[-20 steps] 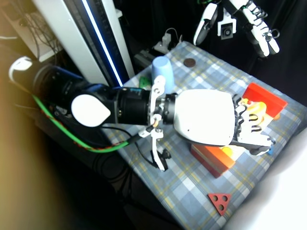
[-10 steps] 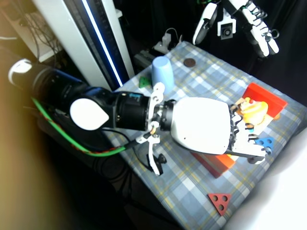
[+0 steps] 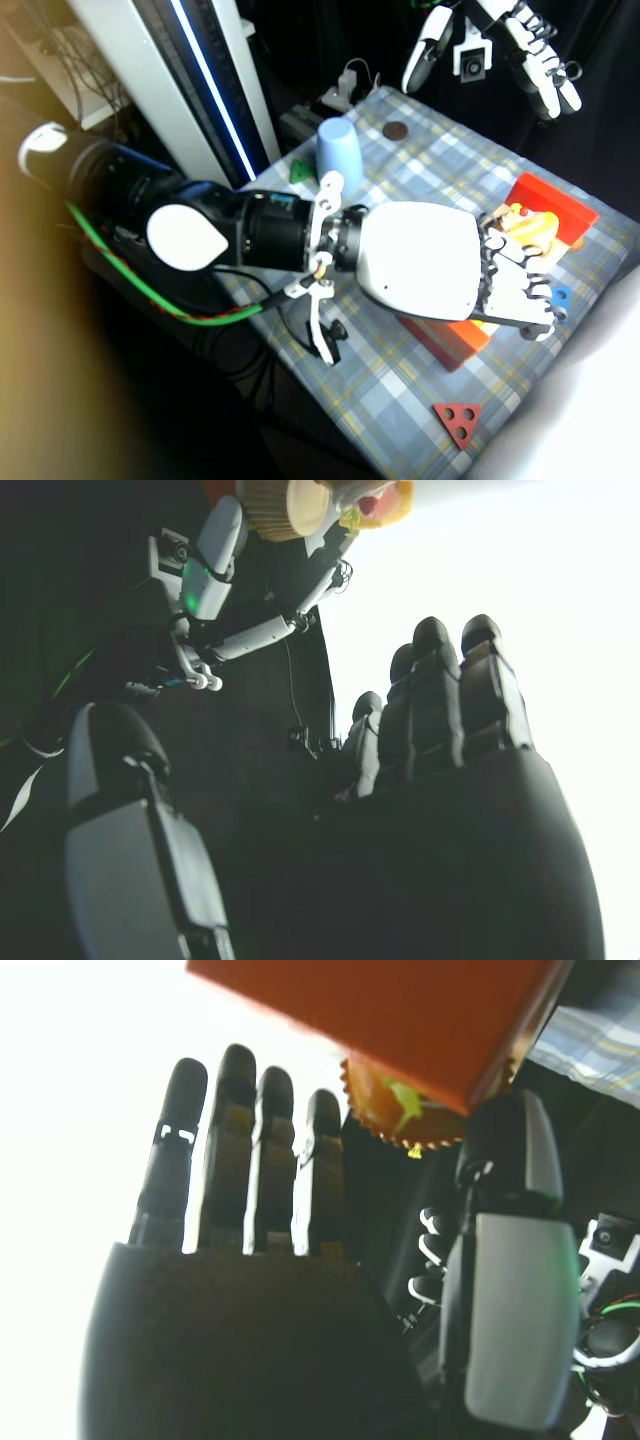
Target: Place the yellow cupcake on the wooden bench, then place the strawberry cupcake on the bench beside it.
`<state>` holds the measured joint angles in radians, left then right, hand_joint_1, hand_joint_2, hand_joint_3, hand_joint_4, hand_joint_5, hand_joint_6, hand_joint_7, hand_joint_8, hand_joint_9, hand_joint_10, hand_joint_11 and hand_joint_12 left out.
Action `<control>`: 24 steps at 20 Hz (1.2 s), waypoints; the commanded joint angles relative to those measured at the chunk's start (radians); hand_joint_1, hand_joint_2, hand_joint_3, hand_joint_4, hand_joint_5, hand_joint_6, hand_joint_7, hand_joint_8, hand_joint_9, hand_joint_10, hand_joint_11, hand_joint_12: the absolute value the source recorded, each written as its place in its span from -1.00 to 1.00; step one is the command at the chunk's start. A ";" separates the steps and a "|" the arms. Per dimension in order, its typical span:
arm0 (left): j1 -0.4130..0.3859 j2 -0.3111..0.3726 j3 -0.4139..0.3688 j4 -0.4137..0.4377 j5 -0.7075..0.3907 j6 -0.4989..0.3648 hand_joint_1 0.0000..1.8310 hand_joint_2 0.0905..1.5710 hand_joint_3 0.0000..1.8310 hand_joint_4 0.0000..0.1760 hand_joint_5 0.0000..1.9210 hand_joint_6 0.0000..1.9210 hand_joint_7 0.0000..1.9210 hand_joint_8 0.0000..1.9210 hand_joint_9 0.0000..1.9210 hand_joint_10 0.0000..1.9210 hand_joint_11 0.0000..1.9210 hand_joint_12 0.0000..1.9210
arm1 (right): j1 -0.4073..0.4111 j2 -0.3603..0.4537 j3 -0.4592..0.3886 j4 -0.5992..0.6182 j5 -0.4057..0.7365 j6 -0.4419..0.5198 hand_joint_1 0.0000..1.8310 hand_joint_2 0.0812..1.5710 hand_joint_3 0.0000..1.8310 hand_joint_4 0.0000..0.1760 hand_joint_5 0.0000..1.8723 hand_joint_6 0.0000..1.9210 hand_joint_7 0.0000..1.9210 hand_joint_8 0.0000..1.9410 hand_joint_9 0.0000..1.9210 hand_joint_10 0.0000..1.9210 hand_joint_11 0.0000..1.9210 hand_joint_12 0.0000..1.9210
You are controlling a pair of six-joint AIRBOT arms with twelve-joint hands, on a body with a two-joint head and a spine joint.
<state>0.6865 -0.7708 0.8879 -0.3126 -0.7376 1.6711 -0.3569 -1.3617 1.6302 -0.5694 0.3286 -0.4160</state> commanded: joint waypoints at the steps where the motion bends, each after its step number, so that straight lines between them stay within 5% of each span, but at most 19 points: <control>1: -0.012 -0.001 -0.001 0.012 -0.119 -0.008 -0.15 -0.05 -1.00 1.00 -1.00 -1.00 -0.85 -0.99 -0.77 -0.98 -0.99 -1.00 | 0.010 0.001 -0.001 0.023 0.096 0.001 -0.25 0.17 -1.00 -0.30 -0.70 -1.00 -0.62 -1.00 -0.54 -0.99 -1.00 0.20; 10: -0.012 -0.001 -0.001 0.012 -0.119 -0.008 -0.13 -0.06 -1.00 1.00 -1.00 -1.00 -0.87 -1.00 -0.77 -1.00 -1.00 -1.00 | 0.010 0.001 -0.002 0.023 0.096 0.001 -0.27 0.15 -1.00 0.32 -0.76 -1.00 -0.66 -1.00 -0.59 -1.00 -1.00 0.09; 12: -0.011 -0.001 -0.002 0.012 -0.121 -0.008 -0.15 -0.07 -1.00 1.00 -1.00 -1.00 -0.86 -0.99 -0.76 -0.99 -1.00 -1.00 | 0.010 0.005 -0.012 0.023 0.102 0.001 -0.29 0.11 -1.00 0.57 -0.88 -1.00 -0.79 -1.00 -0.76 -0.99 -1.00 -0.30; 14: -0.011 0.000 -0.002 0.011 -0.124 -0.008 -0.15 -0.06 -1.00 1.00 -1.00 -1.00 -0.86 -1.00 -0.80 -1.00 -1.00 -1.00 | 0.010 0.029 -0.037 0.023 0.123 -0.004 -0.28 0.04 -1.00 0.97 -0.99 -1.00 -0.97 -1.00 -0.97 -1.00 -1.00 -0.92; 20: -0.003 0.005 -0.008 0.001 -0.142 -0.008 -0.12 -0.08 -1.00 1.00 -1.00 -1.00 -0.90 -1.00 -0.85 -1.00 -1.00 -1.00 | 0.010 0.092 -0.087 0.047 0.186 -0.011 -0.22 -0.08 -1.00 1.00 -1.00 -1.00 -1.00 -1.00 -1.00 -1.00 -1.00 -1.00; 22: 0.011 0.018 -0.024 -0.001 -0.187 -0.013 -0.12 -0.11 -1.00 1.00 -1.00 -1.00 -0.90 -1.00 -0.84 -1.00 -0.94 -0.97 | -0.031 0.170 -0.151 0.158 0.284 -0.075 -0.42 -0.11 -1.00 1.00 -1.00 -1.00 -1.00 -1.00 -1.00 -1.00 -1.00 -1.00; 24: 0.038 0.033 -0.028 0.020 -0.248 -0.113 -0.16 -0.08 -1.00 0.94 -0.98 -0.99 -0.95 -1.00 -0.93 -1.00 -0.89 -0.94 | -0.111 0.259 -0.239 0.283 0.432 -0.126 -0.33 -0.10 -1.00 1.00 -1.00 -1.00 -1.00 -1.00 -1.00 -1.00 -1.00 -1.00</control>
<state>0.7444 -0.7380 0.8577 -0.2974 -0.8425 1.5425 -0.5076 -1.0821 1.3689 -0.2939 0.6361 -0.5415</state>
